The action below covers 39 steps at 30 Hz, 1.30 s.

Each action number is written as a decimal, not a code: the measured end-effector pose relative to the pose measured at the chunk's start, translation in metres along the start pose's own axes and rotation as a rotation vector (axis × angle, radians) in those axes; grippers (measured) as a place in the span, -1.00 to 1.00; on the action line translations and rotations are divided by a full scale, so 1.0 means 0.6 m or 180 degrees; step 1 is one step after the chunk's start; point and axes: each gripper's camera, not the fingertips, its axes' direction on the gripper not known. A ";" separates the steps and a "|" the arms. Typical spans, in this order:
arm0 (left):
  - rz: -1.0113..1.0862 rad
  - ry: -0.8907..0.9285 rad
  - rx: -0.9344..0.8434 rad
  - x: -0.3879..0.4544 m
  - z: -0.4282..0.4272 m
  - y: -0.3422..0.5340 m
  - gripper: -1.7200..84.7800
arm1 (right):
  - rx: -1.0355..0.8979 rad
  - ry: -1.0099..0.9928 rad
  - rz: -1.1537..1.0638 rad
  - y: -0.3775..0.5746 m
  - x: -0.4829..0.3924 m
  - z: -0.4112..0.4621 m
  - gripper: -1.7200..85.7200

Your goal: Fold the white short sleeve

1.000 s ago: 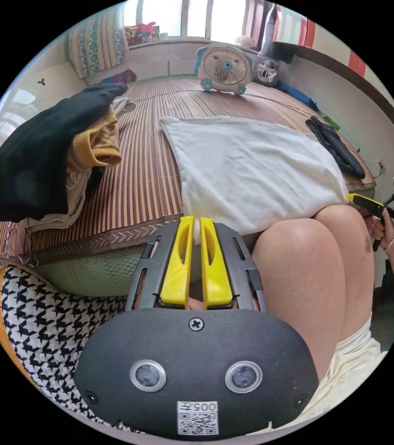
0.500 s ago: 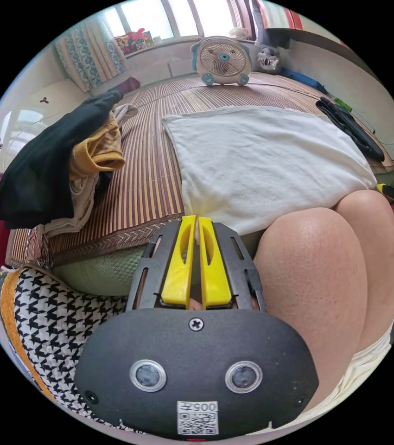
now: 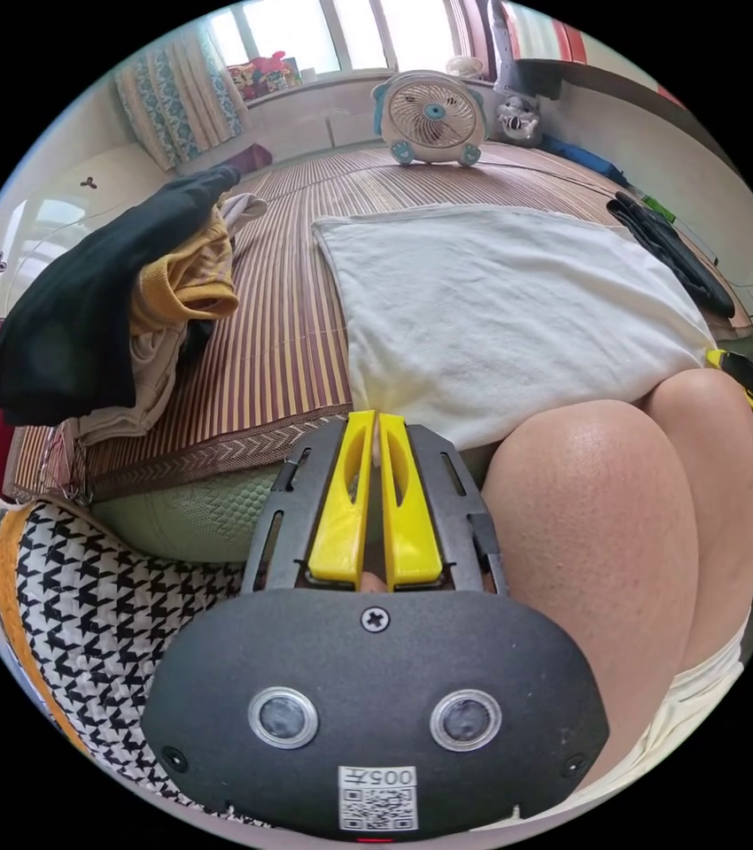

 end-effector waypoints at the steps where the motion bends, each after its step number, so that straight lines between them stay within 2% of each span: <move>1: -0.0024 0.0007 0.0007 0.000 -0.001 0.002 -0.95 | 0.0000 -0.0038 0.0080 -0.005 0.003 -0.001 -0.88; 5: -0.0046 0.0036 0.0023 -0.001 -0.002 0.007 -0.95 | 0.0008 0.0139 -0.0050 -0.006 -0.012 -0.016 -0.98; 7: -0.0038 0.0048 0.0026 -0.003 -0.003 0.009 -0.95 | -0.0024 0.0363 -0.0193 -0.006 -0.026 -0.022 -0.99; 11: -0.0133 0.0080 0.0001 -0.008 -0.007 0.010 -0.95 | -0.0084 0.0404 -0.0349 -0.009 -0.055 -0.040 -0.99; 17: -0.0702 0.0406 -0.0201 -0.042 -0.035 -0.007 -0.95 | -0.0175 0.0614 -0.0848 -0.019 -0.144 -0.062 -0.99; 21: -0.0671 0.0509 0.0311 -0.031 -0.124 -0.012 -0.96 | -0.0184 0.0753 -0.1118 -0.009 -0.194 -0.066 -0.99; 26: -0.0429 0.0886 0.0385 0.034 -0.193 -0.032 -0.94 | -0.0238 0.0991 -0.1302 0.030 -0.221 -0.034 -0.99; 29: -0.0285 0.1228 0.0146 0.090 -0.176 -0.045 -0.89 | -0.0254 0.1028 -0.1292 0.046 -0.224 -0.024 -0.99; 33: -0.0572 0.1492 -0.0170 0.139 -0.113 -0.063 -0.88 | -0.0214 0.0980 -0.1260 0.058 -0.229 -0.025 -0.99; 39: -0.0641 0.1189 -0.0595 0.196 -0.023 -0.070 -0.95 | -0.0181 0.0957 -0.1333 0.074 -0.252 -0.028 -0.99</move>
